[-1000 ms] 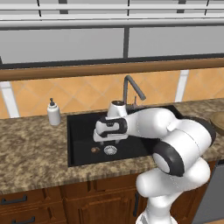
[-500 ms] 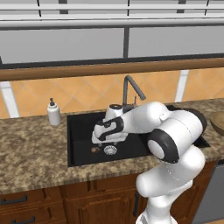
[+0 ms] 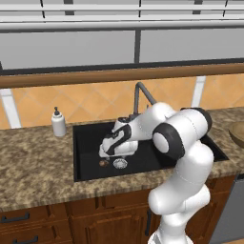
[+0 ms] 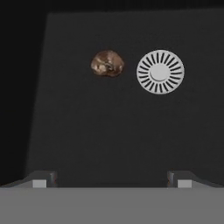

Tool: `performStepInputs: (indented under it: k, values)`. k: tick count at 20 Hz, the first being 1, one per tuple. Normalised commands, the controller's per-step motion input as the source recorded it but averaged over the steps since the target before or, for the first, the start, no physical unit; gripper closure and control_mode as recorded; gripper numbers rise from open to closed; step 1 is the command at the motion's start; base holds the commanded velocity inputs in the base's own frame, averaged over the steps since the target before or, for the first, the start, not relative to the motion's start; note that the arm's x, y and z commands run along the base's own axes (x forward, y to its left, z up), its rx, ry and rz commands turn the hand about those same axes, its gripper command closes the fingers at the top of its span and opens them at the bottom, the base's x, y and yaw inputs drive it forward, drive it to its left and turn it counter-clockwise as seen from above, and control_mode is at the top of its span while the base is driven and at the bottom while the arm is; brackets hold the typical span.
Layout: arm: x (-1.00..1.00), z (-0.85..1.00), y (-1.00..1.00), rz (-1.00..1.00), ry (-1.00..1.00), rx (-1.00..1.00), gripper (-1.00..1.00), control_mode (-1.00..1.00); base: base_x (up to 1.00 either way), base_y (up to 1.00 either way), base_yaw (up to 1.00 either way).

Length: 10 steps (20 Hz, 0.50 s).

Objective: Pick the mushroom from the sink and place it in the bowl. Then pick the bowl and place it in the microwave. Then close the microwave door and press the start button.

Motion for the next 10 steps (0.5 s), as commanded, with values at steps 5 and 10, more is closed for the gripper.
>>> performStepInputs:
  k: [5, 10]
  values:
    - [0.29, -0.19, 0.25, 0.00, 0.01, 0.00, -1.00, -1.00, 0.00, 0.00, 0.00]
    - [0.38, -0.23, 0.21, 0.00, 0.00, 0.00, -1.00, -1.00, 0.00, 0.00, 0.00]
